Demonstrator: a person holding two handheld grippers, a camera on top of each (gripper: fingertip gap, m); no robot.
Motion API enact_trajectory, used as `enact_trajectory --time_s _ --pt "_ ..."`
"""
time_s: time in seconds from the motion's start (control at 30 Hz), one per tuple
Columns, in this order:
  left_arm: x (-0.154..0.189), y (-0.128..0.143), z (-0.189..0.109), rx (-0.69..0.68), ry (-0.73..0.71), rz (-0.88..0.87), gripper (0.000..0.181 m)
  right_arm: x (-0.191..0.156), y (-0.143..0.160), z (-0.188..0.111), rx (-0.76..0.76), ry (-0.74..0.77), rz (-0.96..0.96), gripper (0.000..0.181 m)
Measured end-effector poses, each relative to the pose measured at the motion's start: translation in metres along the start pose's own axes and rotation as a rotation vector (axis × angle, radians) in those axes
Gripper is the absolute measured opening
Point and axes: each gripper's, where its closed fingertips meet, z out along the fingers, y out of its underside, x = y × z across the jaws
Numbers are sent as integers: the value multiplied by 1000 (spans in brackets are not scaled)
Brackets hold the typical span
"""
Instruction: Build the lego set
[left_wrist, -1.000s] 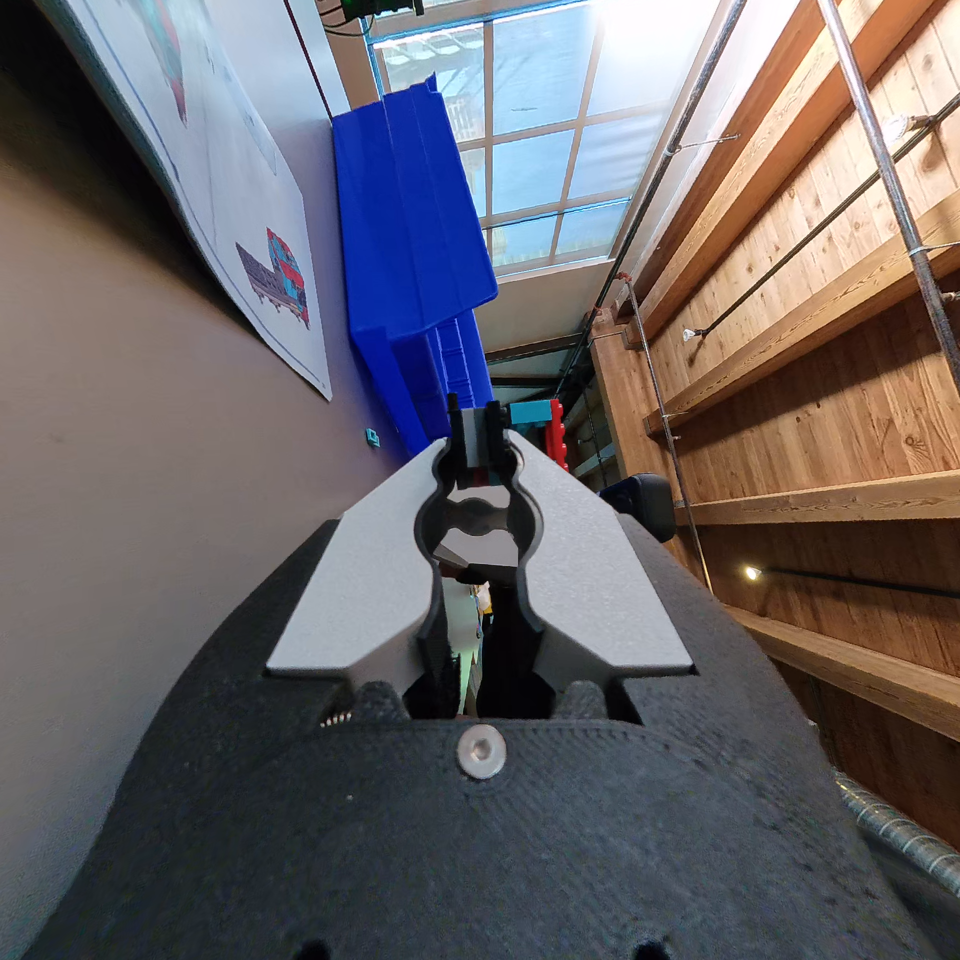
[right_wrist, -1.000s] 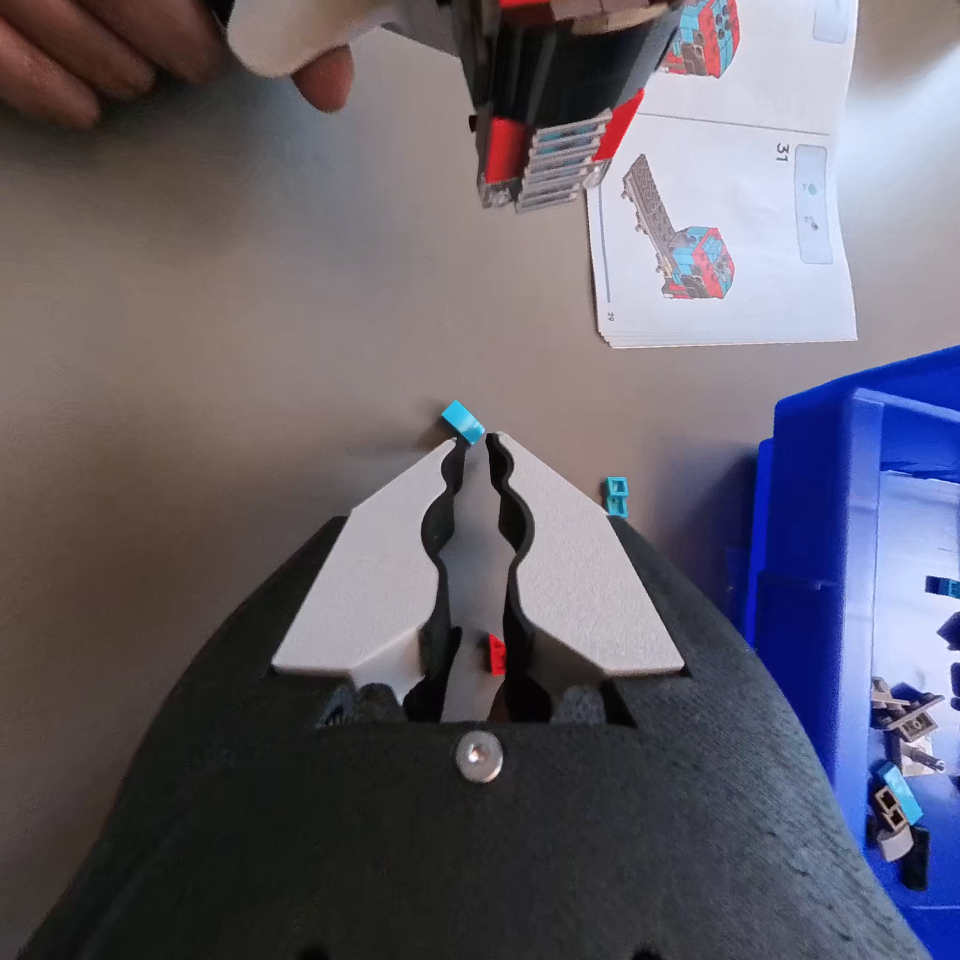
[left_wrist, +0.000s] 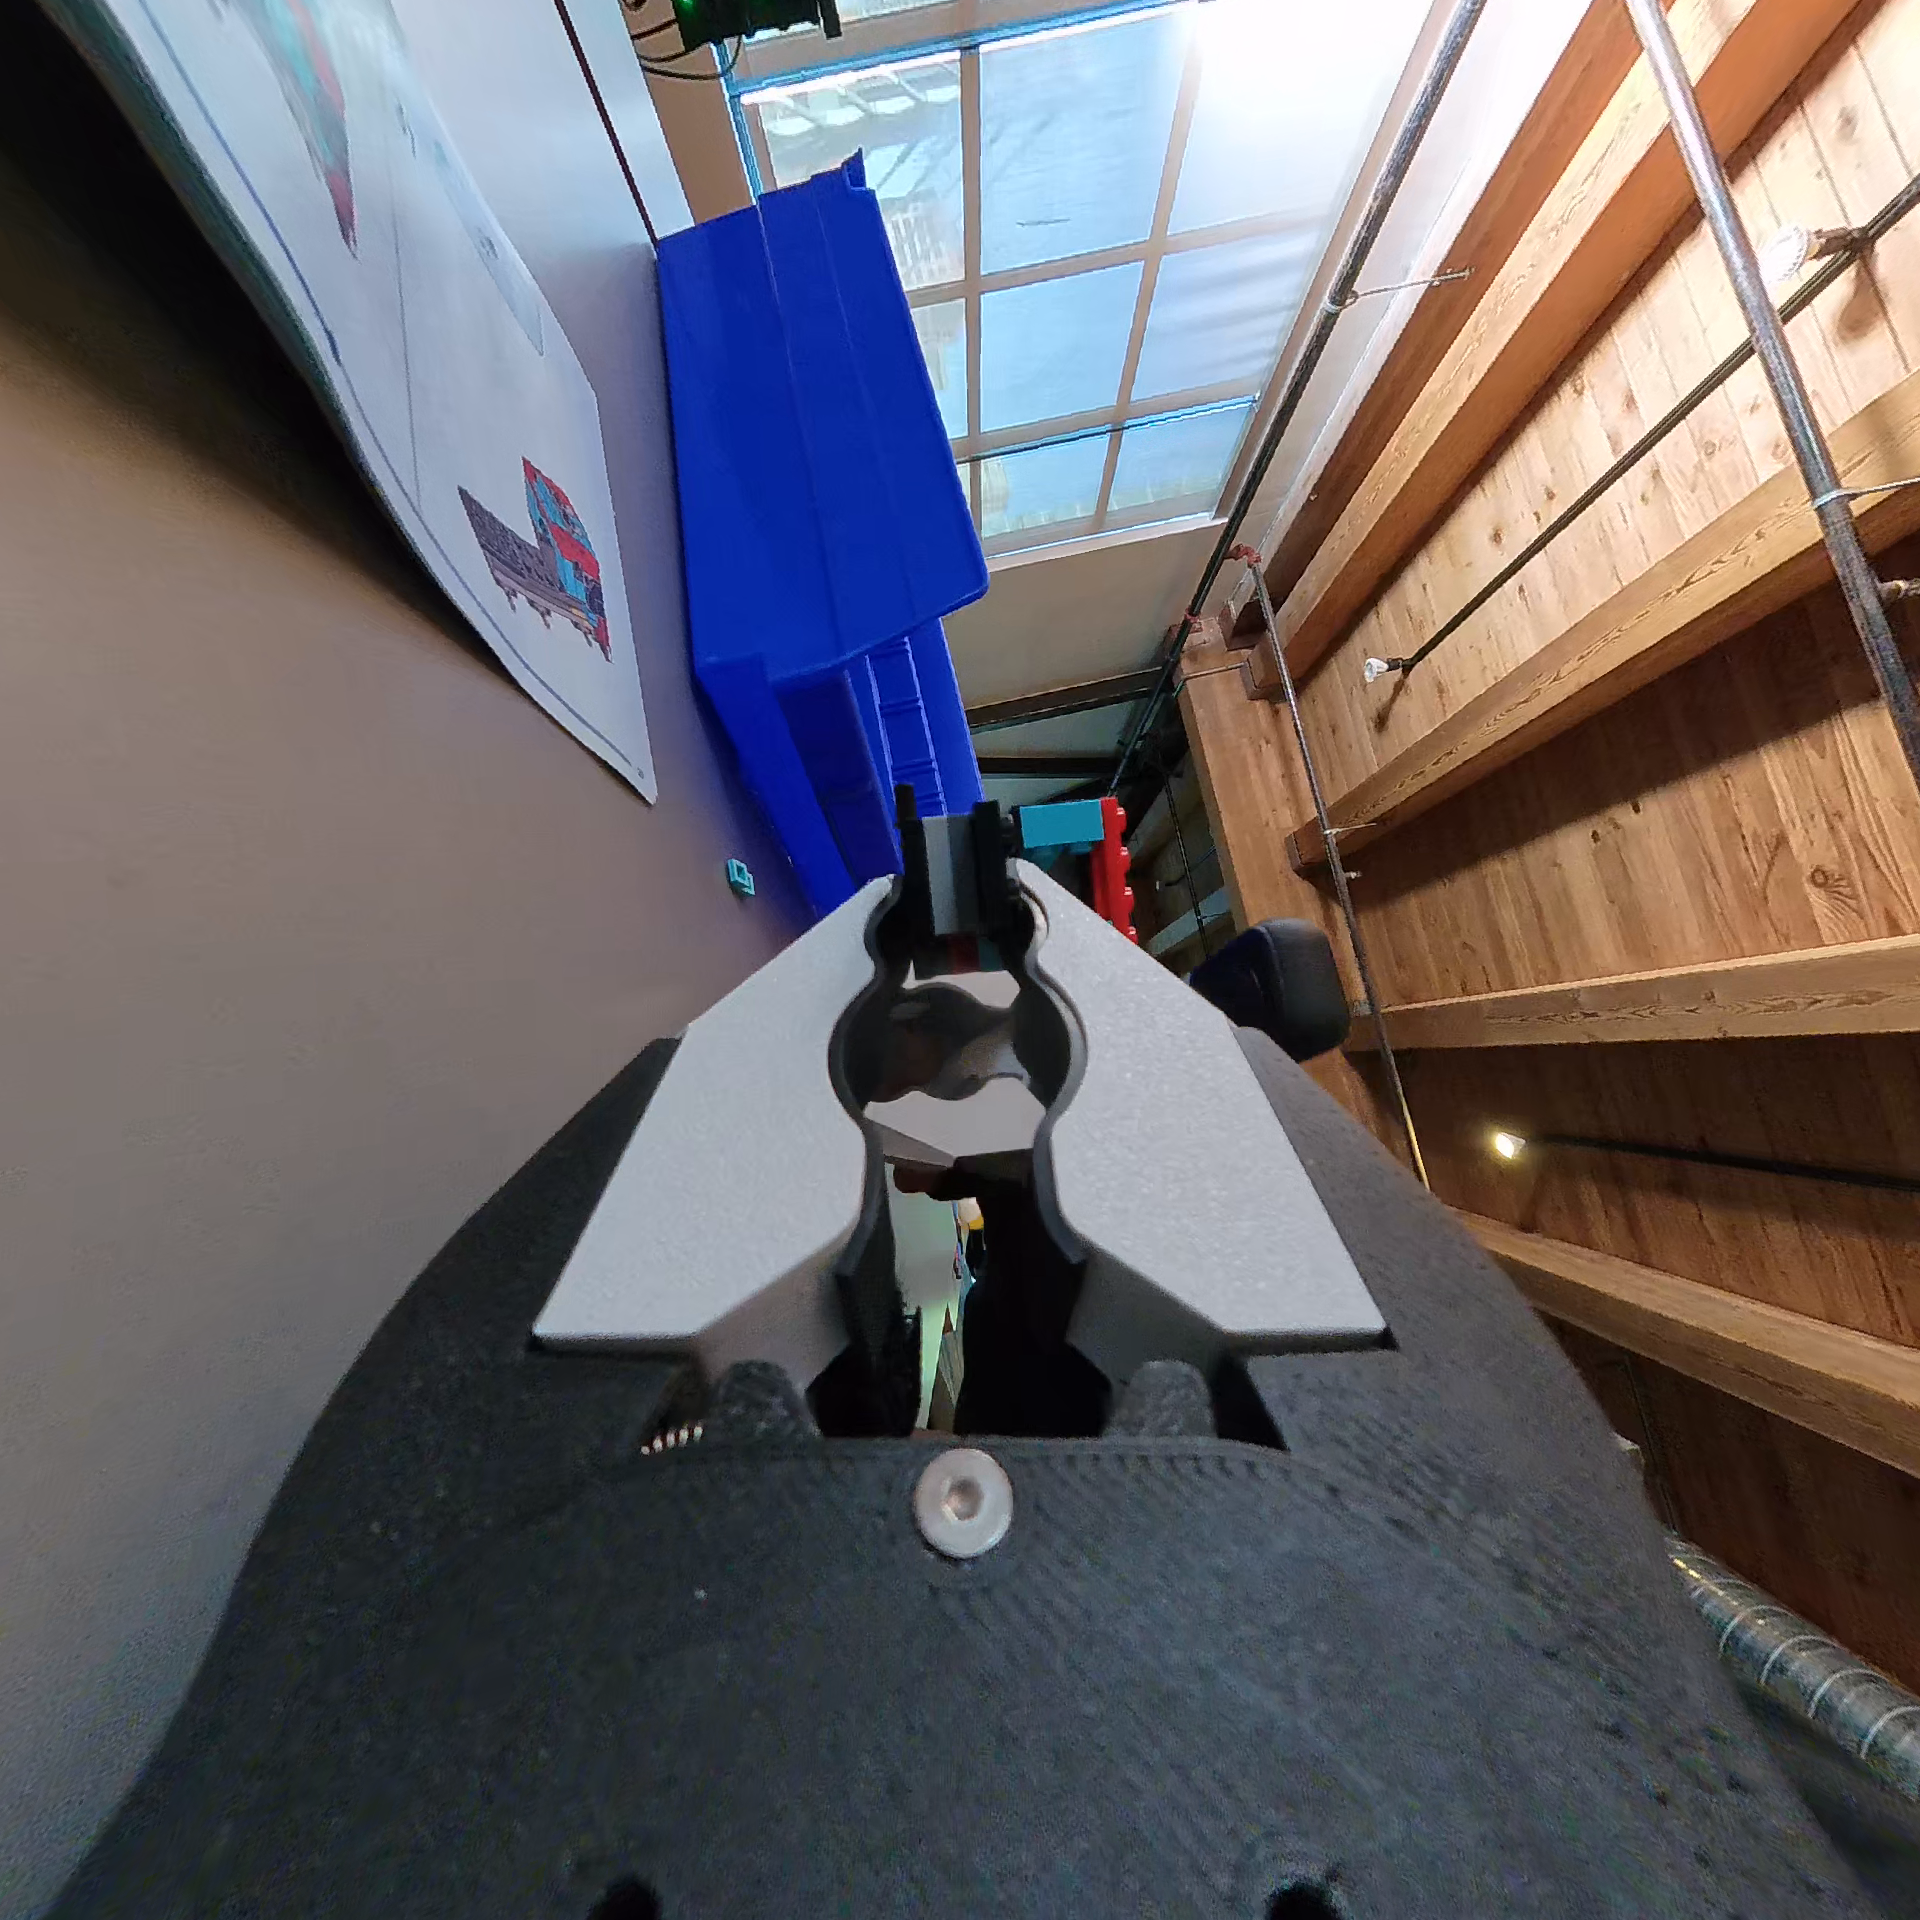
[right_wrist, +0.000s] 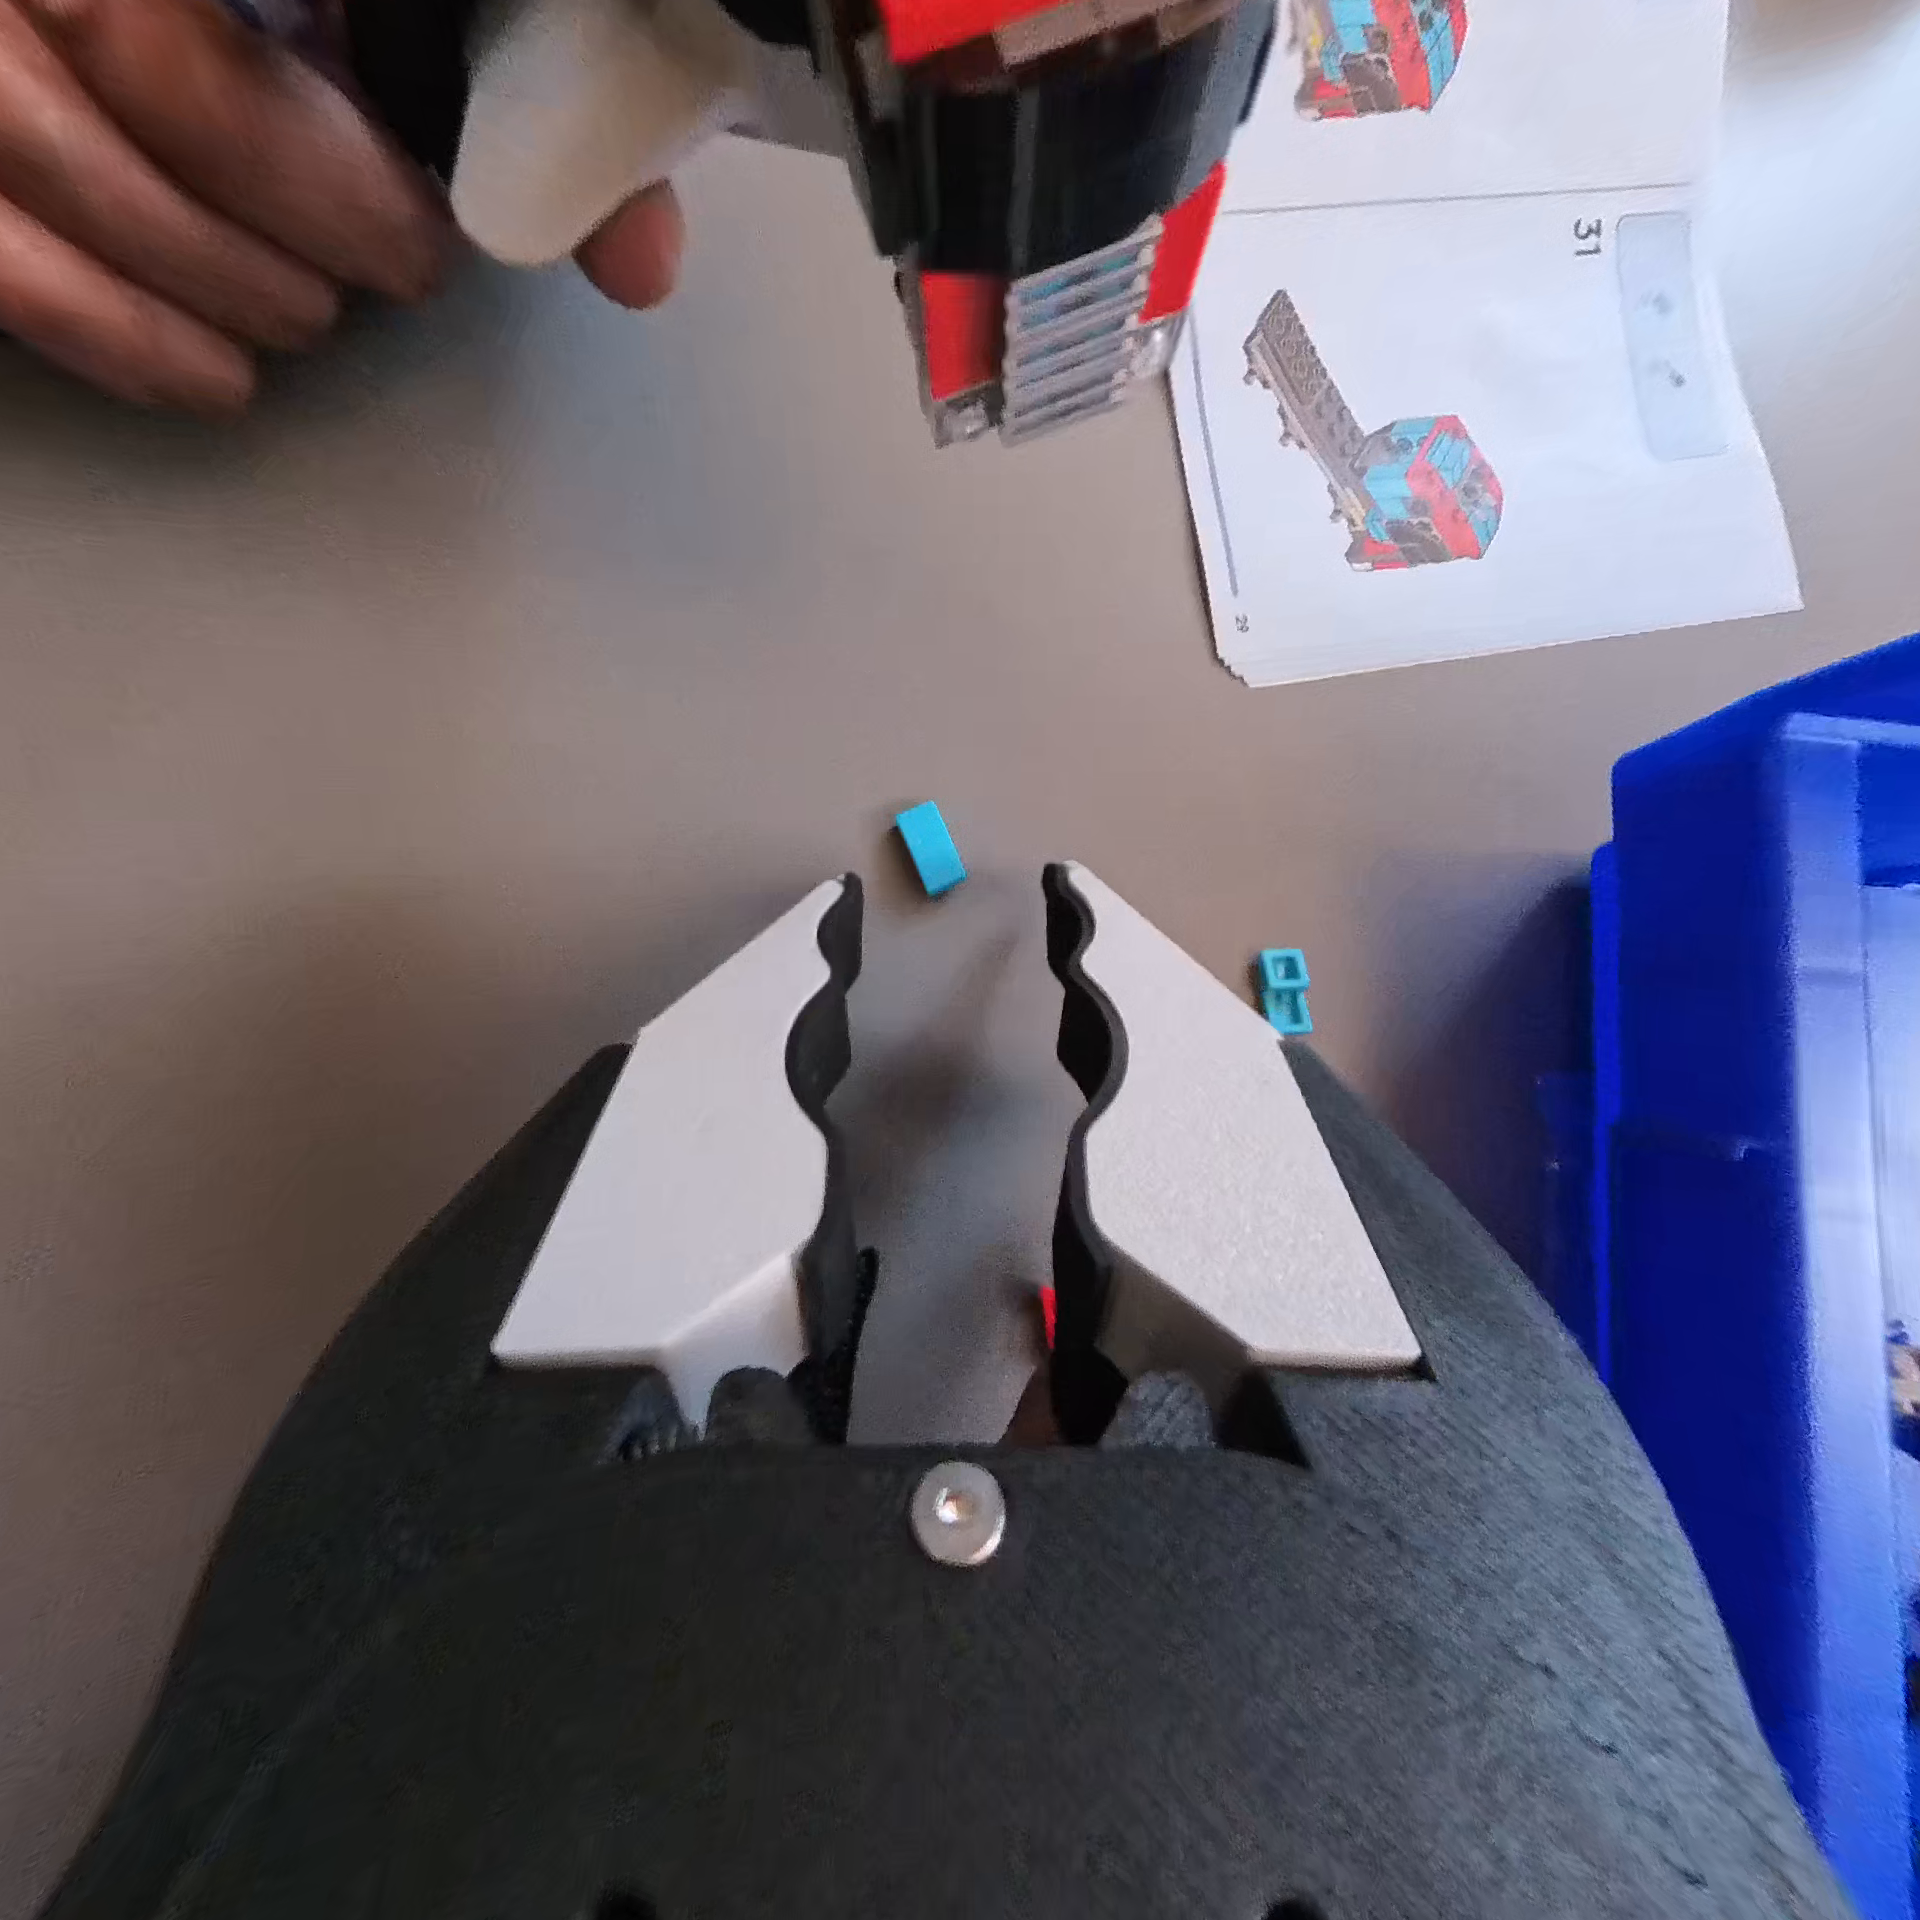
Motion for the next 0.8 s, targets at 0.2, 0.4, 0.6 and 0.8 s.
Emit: enact_trajectory --time_s 0.2,0.4,0.6,0.8 --pt "-1 -1 -1 3 -4 -1 16 -4 -8 4 8 -27 -26 27" --pt "-1 -1 -1 1 -1 -5 16 0 -5 6 -41 -20 -24 9" --pt "1 -1 -1 0 26 -34 16 4 -37 -20 150 -2 25 9" --pt "5 4 2 -16 61 -70 14 2 -102 -69 401 3 1 9"
